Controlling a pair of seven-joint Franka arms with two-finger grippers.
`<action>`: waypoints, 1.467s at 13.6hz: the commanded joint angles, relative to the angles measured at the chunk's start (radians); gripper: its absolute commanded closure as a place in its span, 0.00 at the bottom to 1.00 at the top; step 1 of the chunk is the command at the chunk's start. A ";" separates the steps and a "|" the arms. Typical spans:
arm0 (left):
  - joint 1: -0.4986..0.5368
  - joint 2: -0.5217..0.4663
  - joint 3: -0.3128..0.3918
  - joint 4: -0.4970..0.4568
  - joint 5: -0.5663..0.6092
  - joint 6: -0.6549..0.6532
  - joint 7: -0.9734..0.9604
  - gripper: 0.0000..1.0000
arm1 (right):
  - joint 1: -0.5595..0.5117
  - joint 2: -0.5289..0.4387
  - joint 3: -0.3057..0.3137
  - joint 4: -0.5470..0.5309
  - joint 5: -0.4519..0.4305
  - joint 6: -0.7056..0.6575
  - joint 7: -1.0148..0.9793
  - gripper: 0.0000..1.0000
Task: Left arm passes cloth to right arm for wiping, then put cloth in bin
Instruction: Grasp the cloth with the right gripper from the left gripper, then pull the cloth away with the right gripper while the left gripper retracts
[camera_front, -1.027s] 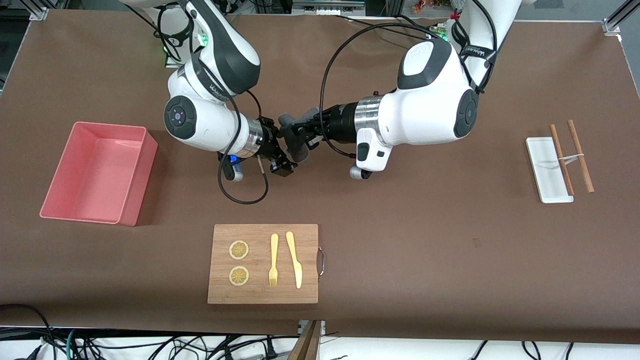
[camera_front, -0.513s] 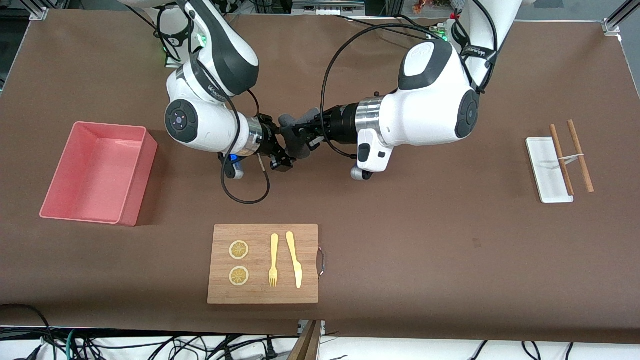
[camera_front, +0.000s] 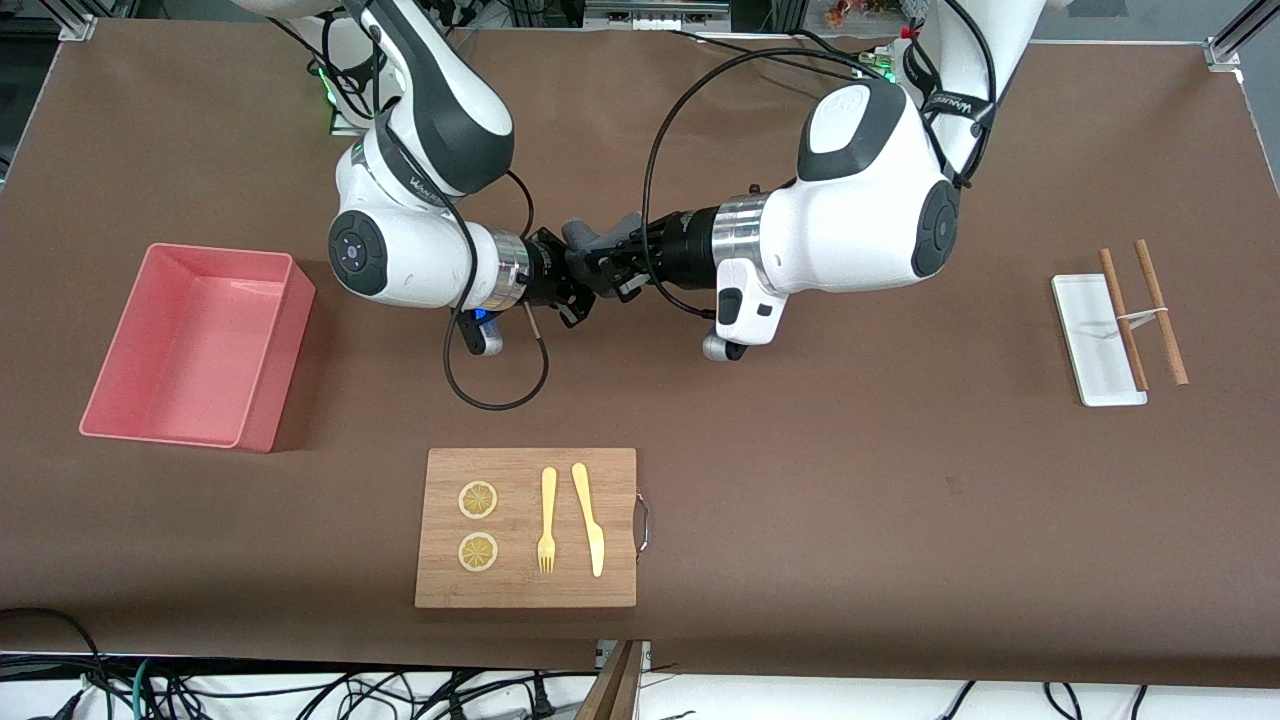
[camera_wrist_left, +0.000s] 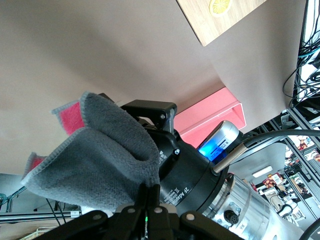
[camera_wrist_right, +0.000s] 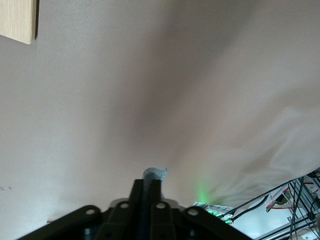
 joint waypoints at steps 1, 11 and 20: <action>-0.002 0.013 0.007 0.033 -0.011 -0.005 -0.015 0.77 | -0.008 0.006 0.001 0.007 0.043 -0.002 -0.023 1.00; 0.109 0.006 0.008 0.028 -0.002 -0.097 -0.006 0.17 | -0.017 0.023 -0.004 0.007 0.036 -0.002 -0.075 1.00; 0.288 0.006 0.008 0.021 0.129 -0.451 0.067 0.00 | 0.040 0.138 -0.001 0.008 -0.079 0.024 -0.191 1.00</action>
